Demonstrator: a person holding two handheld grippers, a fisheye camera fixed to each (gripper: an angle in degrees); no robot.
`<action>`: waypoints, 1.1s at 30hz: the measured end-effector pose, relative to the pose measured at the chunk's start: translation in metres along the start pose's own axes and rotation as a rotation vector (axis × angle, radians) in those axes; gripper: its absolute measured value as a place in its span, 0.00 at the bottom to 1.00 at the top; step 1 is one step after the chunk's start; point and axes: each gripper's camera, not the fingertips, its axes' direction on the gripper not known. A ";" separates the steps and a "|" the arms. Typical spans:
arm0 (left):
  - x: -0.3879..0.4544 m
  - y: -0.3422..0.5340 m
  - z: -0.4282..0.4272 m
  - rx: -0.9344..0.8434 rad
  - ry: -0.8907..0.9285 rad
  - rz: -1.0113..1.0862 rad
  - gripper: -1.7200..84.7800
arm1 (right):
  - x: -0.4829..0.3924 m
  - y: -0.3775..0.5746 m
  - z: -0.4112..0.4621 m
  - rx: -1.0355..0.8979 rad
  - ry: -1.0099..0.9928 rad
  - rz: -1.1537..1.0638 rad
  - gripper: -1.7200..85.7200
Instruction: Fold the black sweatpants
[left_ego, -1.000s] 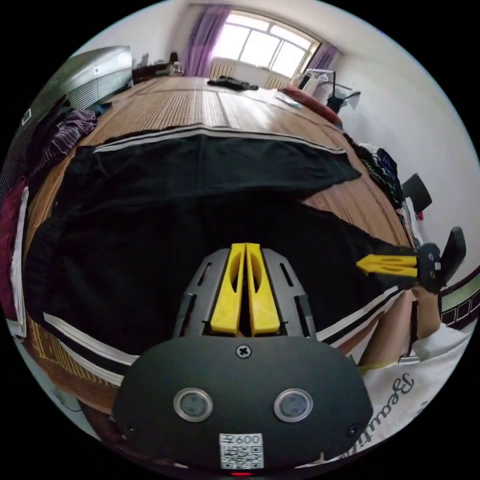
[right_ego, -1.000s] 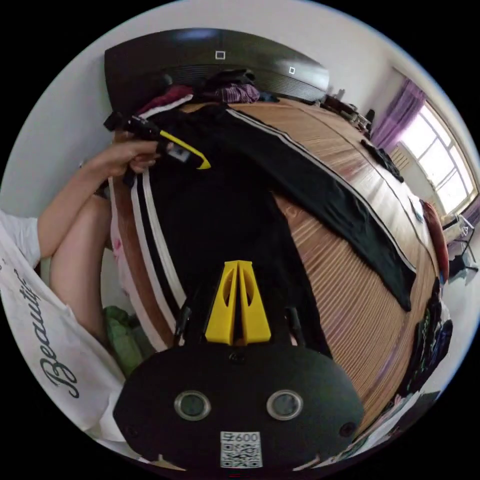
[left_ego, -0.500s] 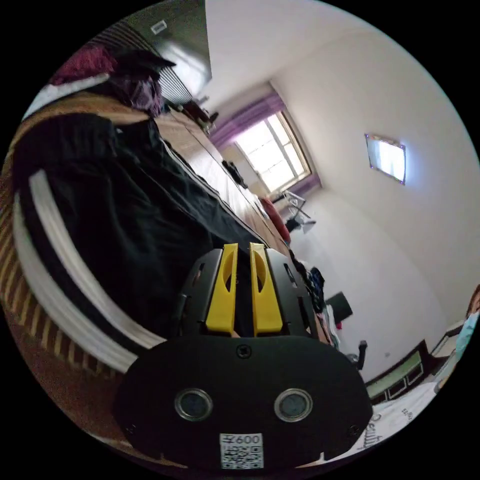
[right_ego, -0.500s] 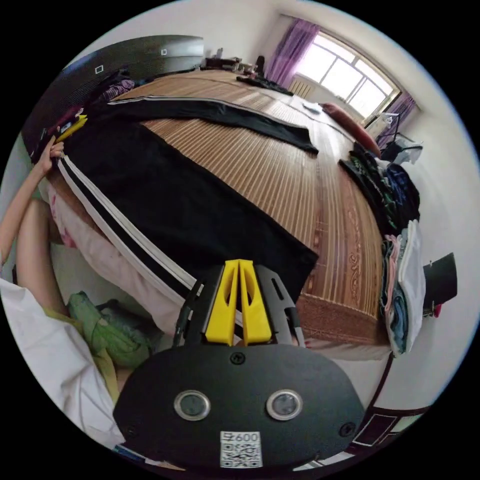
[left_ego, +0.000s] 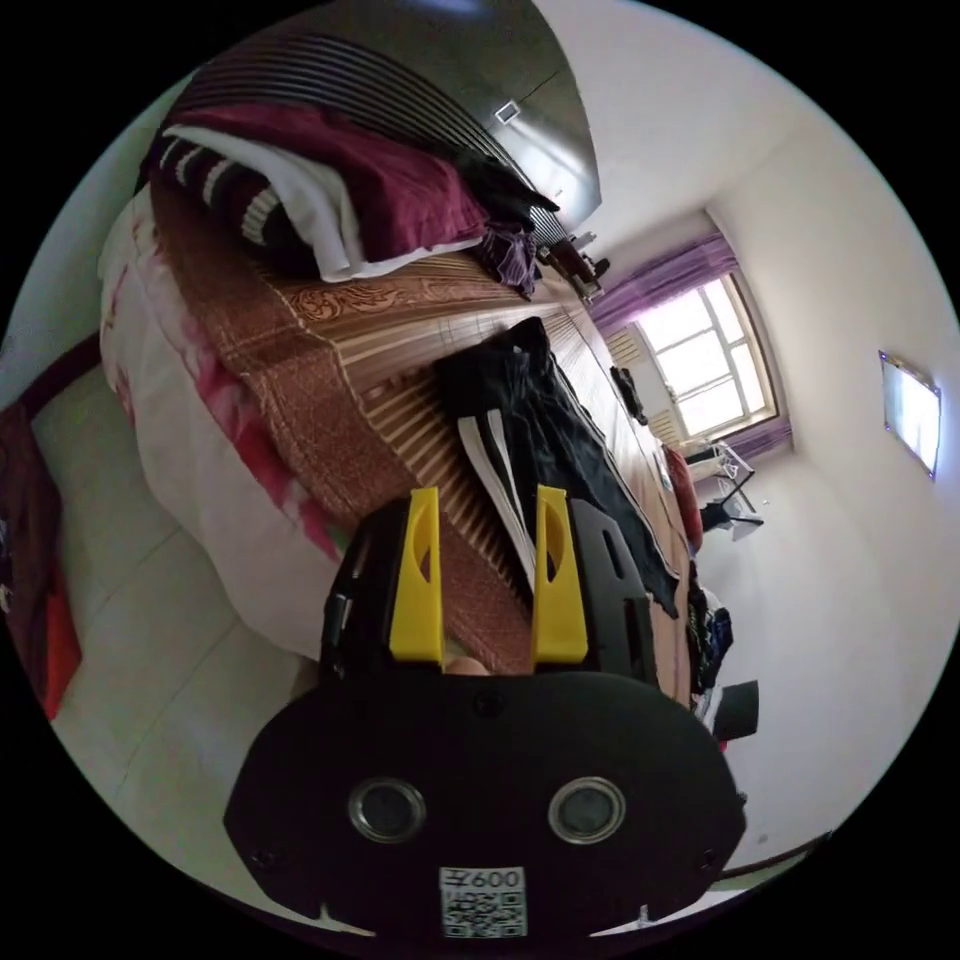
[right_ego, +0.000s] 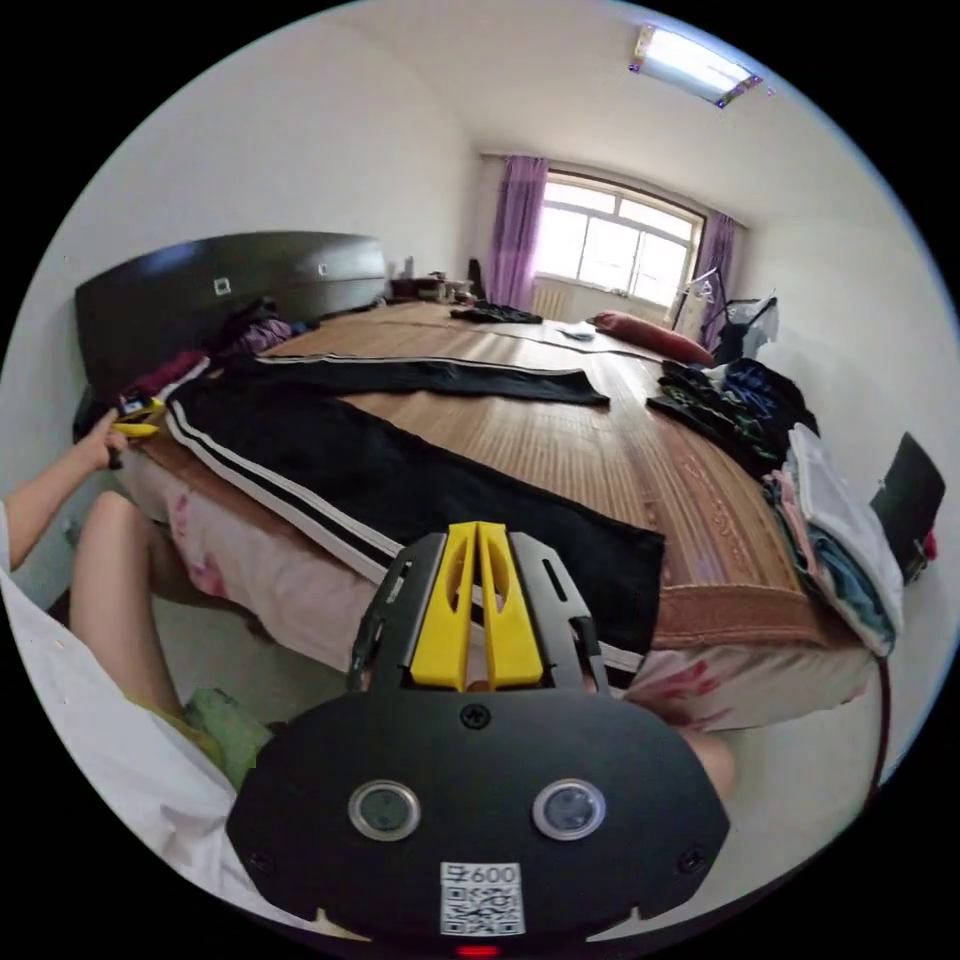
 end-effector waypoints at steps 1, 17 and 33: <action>-0.002 -0.004 -0.004 -0.003 0.047 -0.023 0.16 | -0.006 0.006 -0.010 0.015 -0.044 -0.004 0.01; 0.058 -0.025 -0.047 -0.128 0.207 -0.042 0.10 | -0.148 0.081 -0.014 0.017 -0.430 -0.190 0.02; 0.165 0.009 -0.110 -0.131 0.117 -0.284 0.05 | -0.562 0.128 0.126 0.223 -0.132 -0.823 0.15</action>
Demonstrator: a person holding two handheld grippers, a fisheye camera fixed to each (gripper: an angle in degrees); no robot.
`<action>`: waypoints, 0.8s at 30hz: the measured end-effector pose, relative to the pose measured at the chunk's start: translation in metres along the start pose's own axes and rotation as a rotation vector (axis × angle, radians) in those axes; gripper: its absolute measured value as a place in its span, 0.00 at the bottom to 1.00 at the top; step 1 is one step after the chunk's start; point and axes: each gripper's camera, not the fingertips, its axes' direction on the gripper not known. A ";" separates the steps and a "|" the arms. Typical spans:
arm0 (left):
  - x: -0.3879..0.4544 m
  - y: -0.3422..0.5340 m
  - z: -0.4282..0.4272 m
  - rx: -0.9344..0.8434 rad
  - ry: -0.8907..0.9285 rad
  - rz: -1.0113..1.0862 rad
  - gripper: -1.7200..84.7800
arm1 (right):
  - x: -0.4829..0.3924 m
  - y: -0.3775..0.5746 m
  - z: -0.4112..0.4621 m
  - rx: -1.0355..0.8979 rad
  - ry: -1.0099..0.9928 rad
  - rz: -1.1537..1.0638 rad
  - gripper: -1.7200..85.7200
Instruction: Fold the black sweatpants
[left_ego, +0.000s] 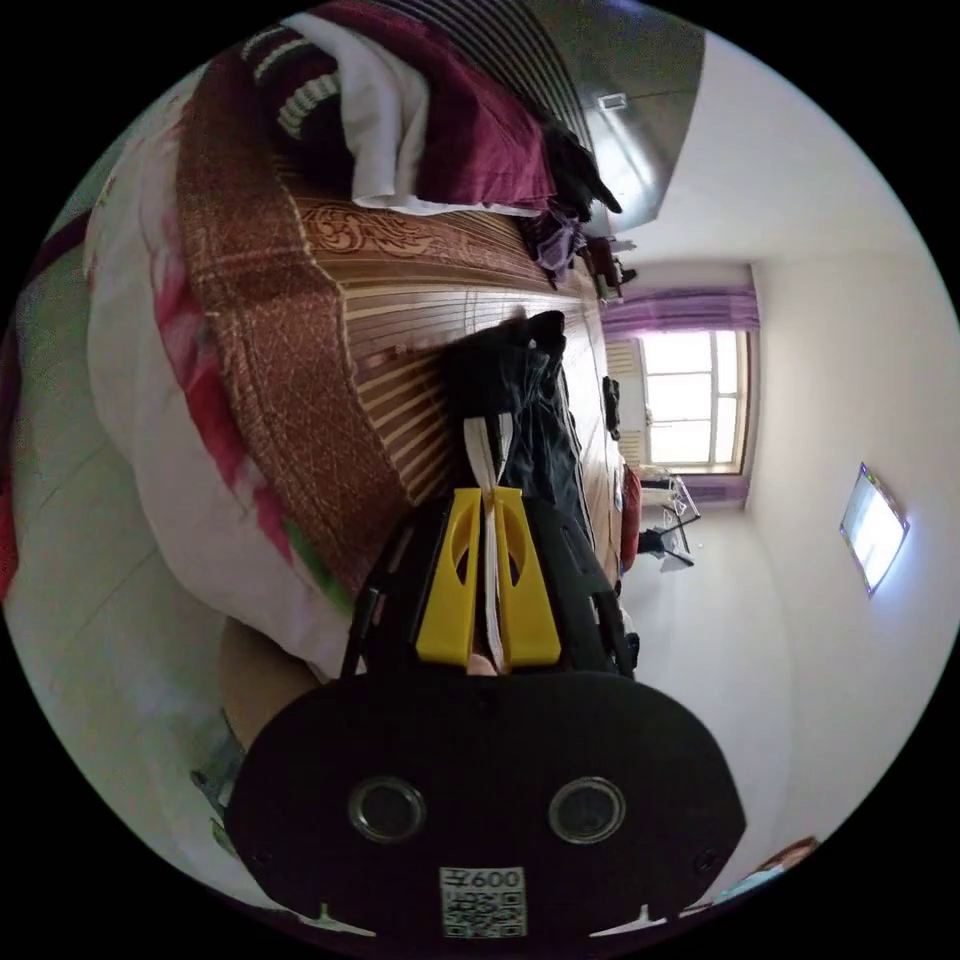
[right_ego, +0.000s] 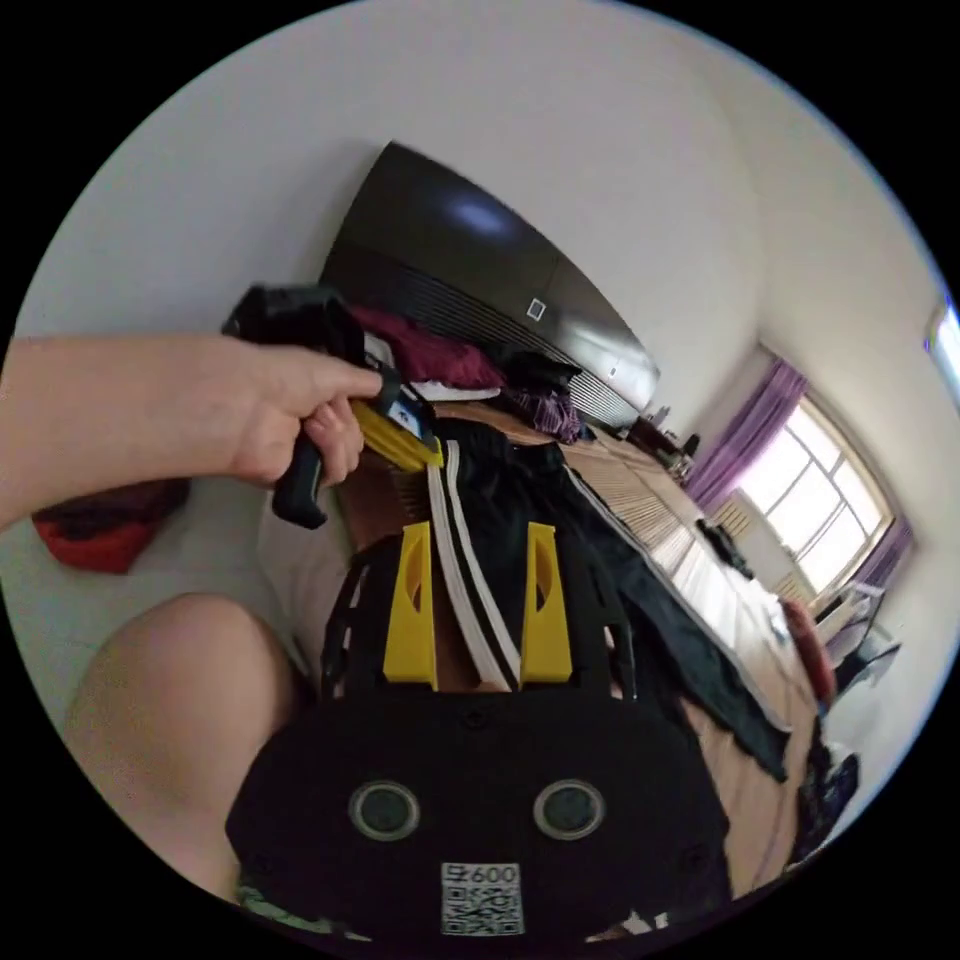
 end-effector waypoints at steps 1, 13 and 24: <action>0.017 0.008 -0.001 0.006 -0.007 0.019 0.04 | -0.020 -0.009 0.022 -0.063 0.046 -0.040 0.15; 0.100 0.063 -0.017 -0.059 -0.011 0.069 0.04 | -0.084 -0.005 0.107 -0.258 0.136 -0.122 0.03; 0.133 0.125 -0.027 -0.095 0.043 0.041 0.04 | -0.046 0.147 0.053 -0.391 0.342 -0.285 0.01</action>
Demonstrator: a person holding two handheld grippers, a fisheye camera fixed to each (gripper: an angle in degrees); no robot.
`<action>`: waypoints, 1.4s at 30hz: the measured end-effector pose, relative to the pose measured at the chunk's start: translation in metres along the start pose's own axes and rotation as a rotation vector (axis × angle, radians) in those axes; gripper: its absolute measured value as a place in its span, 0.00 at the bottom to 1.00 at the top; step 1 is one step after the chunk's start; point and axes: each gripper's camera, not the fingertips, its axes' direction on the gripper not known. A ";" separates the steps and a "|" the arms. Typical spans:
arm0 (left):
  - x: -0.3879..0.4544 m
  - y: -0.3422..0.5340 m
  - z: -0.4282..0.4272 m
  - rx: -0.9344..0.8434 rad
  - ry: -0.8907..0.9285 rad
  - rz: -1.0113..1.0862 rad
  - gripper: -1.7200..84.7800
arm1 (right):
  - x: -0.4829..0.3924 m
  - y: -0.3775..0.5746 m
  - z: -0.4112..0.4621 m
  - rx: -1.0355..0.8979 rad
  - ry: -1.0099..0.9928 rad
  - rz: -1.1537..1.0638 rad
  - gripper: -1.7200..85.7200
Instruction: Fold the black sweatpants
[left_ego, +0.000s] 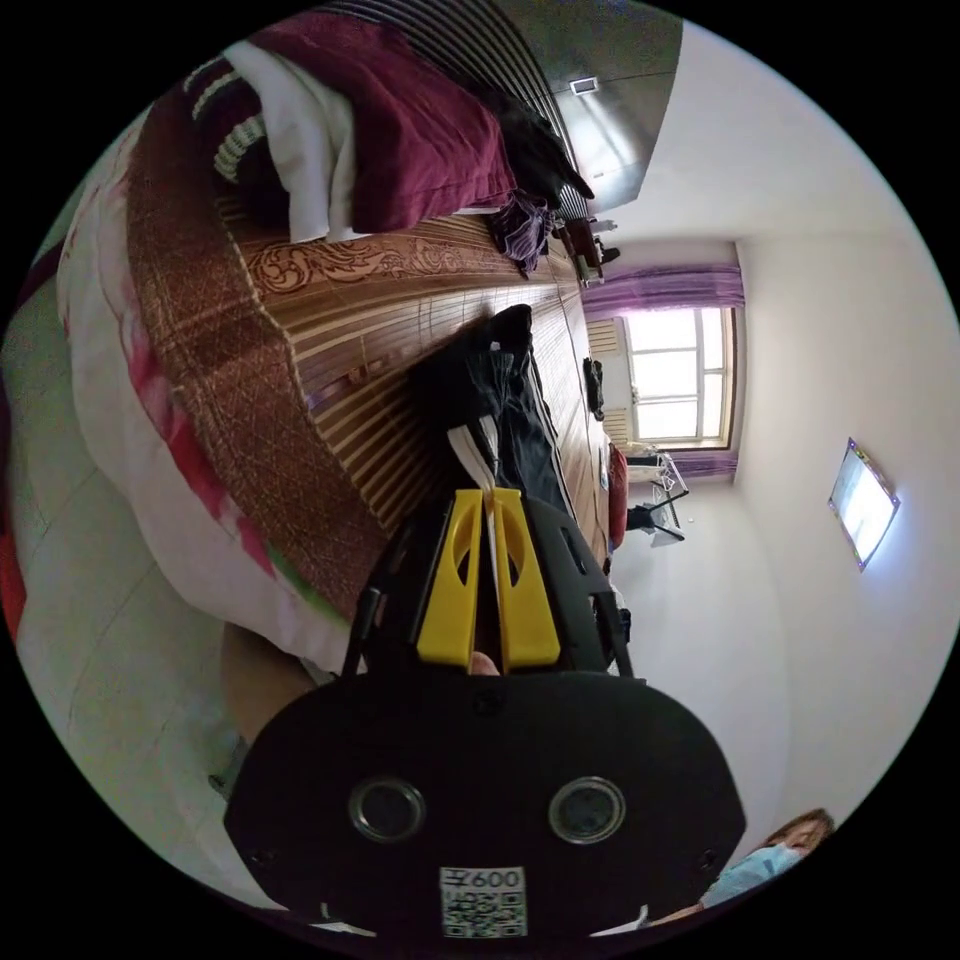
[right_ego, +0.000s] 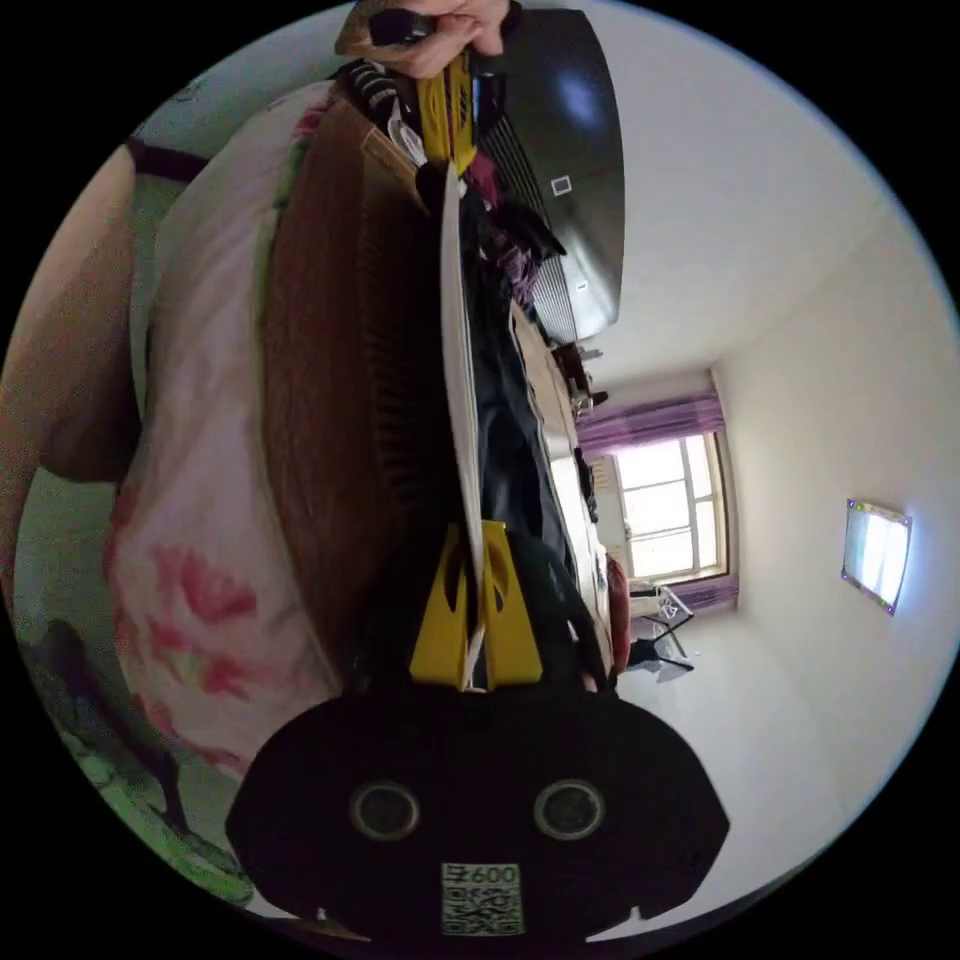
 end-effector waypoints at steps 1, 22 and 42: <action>0.004 0.008 0.004 -0.015 0.010 0.003 0.04 | 0.010 0.020 -0.003 0.015 -0.003 0.037 0.01; 0.081 0.102 -0.040 0.099 -0.057 -0.056 0.04 | 0.180 0.258 0.054 -0.493 -0.004 -0.017 0.01; 0.088 0.153 -0.284 0.025 0.173 -0.099 0.04 | 0.472 0.218 0.067 -0.080 -0.294 -0.009 0.01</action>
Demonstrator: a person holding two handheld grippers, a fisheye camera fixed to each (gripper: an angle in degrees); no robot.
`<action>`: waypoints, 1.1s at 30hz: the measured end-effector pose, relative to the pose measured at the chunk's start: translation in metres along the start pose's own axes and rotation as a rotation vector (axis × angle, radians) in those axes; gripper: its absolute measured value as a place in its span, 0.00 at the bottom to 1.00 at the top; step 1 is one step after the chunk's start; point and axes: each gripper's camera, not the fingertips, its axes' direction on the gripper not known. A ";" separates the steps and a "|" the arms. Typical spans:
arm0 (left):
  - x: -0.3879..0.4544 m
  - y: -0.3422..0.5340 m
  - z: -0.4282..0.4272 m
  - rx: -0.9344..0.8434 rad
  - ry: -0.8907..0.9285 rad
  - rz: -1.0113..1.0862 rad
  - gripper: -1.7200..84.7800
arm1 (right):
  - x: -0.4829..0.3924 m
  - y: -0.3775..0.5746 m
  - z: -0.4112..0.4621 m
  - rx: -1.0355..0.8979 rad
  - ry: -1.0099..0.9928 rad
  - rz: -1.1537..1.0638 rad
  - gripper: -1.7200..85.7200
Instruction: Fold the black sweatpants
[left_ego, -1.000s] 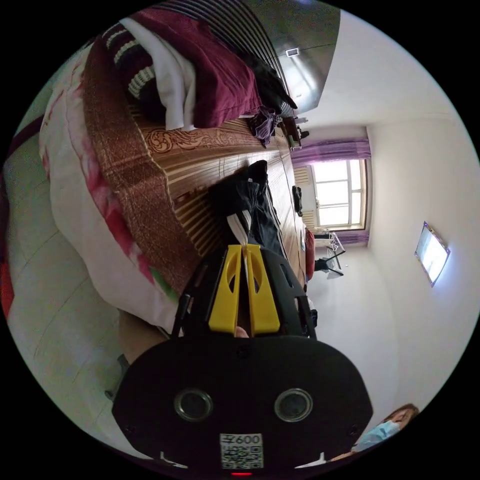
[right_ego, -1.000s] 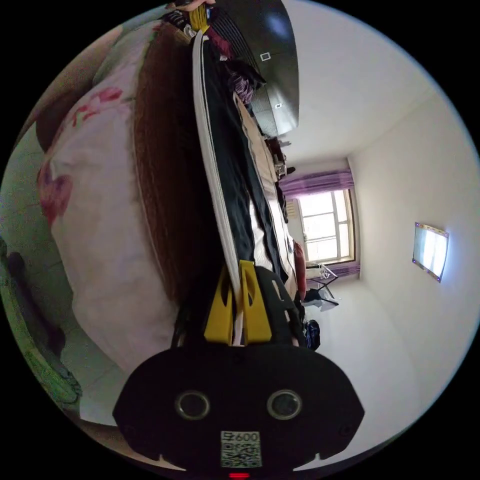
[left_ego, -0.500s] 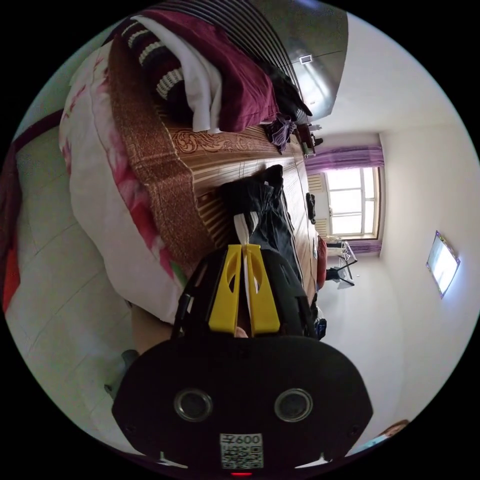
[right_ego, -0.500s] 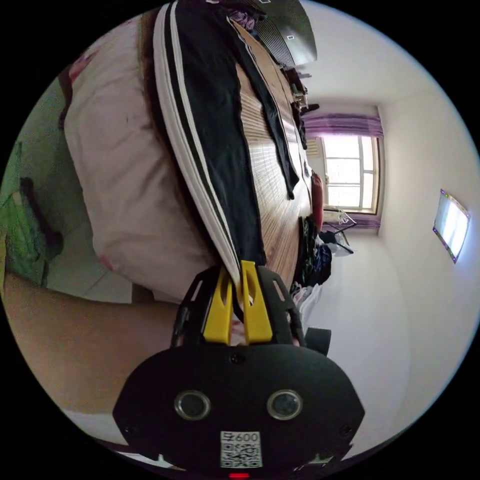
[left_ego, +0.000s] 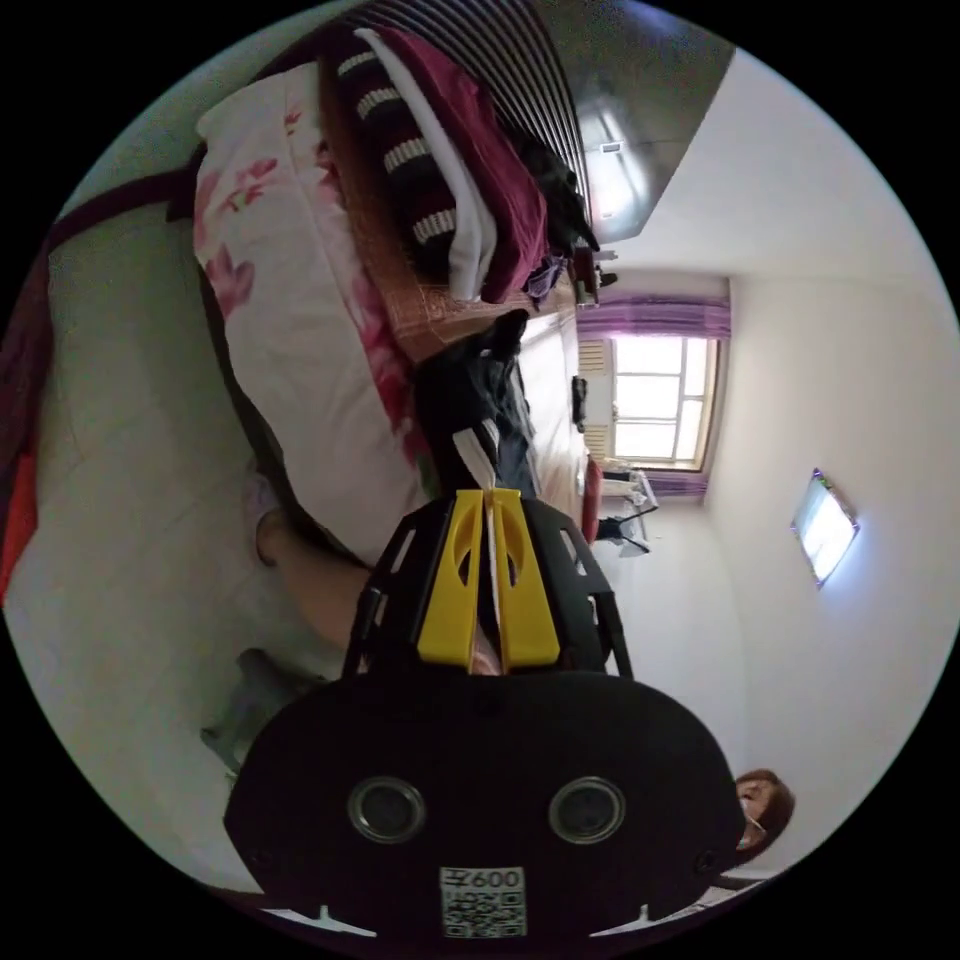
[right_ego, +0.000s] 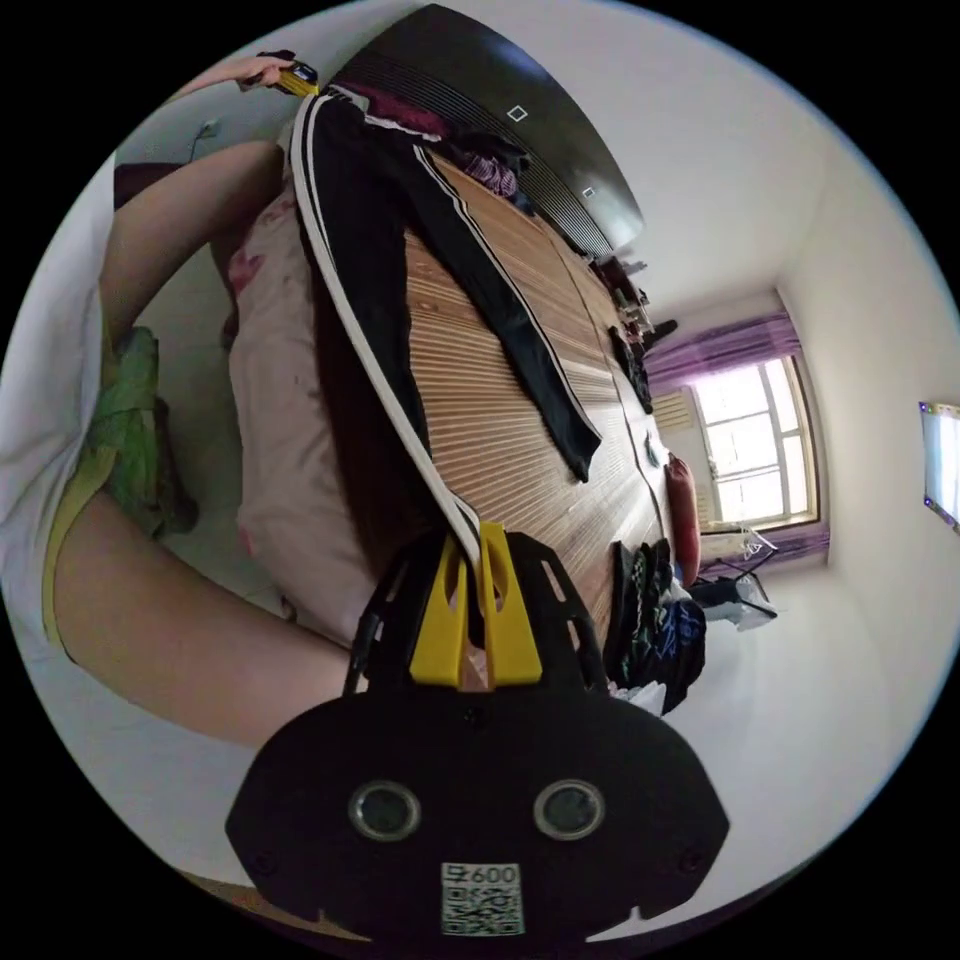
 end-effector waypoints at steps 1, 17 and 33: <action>0.006 0.001 -0.018 -0.011 0.074 -0.014 0.04 | 0.022 -0.009 -0.003 -0.003 -0.016 -0.035 0.01; 0.092 -0.180 0.055 -0.066 0.220 -0.086 0.04 | 0.399 -0.195 0.256 -0.212 -0.519 0.215 0.01; 0.008 -0.307 0.095 0.001 0.276 -0.065 0.04 | 0.556 -0.380 0.394 -0.456 -0.645 0.174 0.01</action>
